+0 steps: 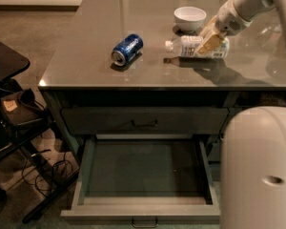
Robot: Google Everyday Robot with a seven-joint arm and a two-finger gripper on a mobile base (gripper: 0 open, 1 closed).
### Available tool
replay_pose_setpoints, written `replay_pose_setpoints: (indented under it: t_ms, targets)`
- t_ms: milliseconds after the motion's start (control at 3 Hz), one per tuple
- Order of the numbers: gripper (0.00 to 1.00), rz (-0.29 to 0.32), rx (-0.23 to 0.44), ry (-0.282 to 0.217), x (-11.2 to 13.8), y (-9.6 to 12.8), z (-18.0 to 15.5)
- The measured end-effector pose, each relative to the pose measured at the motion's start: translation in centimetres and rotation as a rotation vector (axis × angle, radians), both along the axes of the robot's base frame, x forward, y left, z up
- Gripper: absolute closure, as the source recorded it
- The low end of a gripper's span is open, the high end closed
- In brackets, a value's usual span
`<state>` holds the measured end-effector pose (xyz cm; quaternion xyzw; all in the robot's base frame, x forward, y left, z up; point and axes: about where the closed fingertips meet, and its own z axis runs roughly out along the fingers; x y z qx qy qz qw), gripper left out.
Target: Place blue plastic bottle into middle drawer
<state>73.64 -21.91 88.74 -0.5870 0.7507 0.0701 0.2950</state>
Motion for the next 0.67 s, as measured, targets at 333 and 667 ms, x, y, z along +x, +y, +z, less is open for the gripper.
replay_pose_setpoints:
  t_ms: [333, 667]
  targets:
    - [1.00, -0.115, 0.039, -0.144, -2.9, -4.0, 6.0]
    - [1.00, -0.219, 0.083, -0.319, -8.5, -6.9, 13.6]
